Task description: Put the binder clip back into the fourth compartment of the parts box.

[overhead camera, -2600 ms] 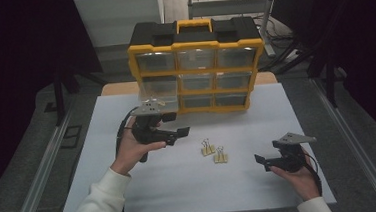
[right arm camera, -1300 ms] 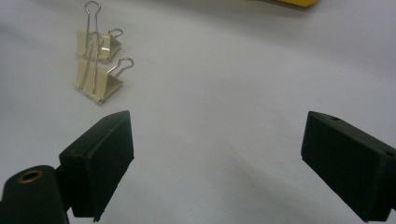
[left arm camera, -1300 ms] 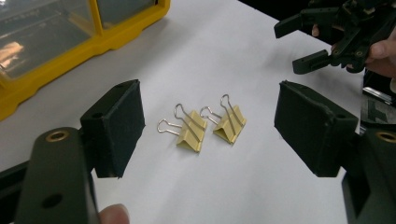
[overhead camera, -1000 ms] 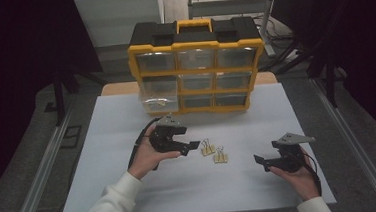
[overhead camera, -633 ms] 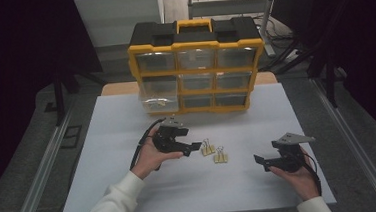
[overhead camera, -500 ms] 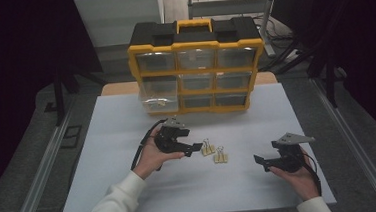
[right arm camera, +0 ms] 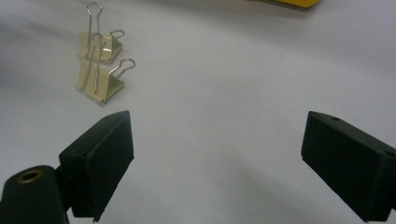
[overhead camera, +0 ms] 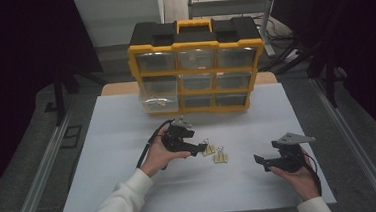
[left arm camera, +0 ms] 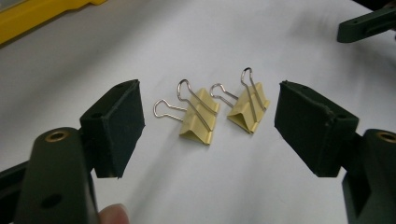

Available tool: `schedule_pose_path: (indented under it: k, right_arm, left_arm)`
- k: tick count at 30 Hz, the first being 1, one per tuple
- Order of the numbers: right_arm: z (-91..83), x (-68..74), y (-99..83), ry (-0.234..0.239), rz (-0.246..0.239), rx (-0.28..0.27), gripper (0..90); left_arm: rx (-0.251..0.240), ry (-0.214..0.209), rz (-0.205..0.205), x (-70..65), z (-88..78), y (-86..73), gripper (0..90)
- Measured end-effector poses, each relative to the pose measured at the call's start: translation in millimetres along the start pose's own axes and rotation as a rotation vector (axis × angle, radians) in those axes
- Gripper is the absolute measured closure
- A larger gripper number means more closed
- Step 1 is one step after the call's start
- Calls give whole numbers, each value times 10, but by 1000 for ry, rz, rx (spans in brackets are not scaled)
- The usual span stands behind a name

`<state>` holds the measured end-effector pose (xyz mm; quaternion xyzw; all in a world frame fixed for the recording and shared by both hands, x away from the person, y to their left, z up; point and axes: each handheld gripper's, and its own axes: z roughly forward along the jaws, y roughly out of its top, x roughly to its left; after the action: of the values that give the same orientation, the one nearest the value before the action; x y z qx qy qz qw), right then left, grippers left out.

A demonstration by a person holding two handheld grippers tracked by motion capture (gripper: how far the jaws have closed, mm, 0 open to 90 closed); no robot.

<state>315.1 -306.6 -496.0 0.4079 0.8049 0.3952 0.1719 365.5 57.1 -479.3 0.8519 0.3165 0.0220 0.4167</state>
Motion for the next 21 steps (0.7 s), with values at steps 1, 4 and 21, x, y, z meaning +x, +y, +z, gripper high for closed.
schedule_pose_path:
  k: [1,4,21]
  right_arm:
    - [0,0,0,0,0,0,97]
    - [-2,-3,0,3,1,-2,97]
    - [1,0,0,5,-1,0,96]
  left_arm:
    - [4,1,0,8,10,6,240]
    - [9,4,-13,44,49,19,242]
    - [59,7,-42,146,289,73,256]
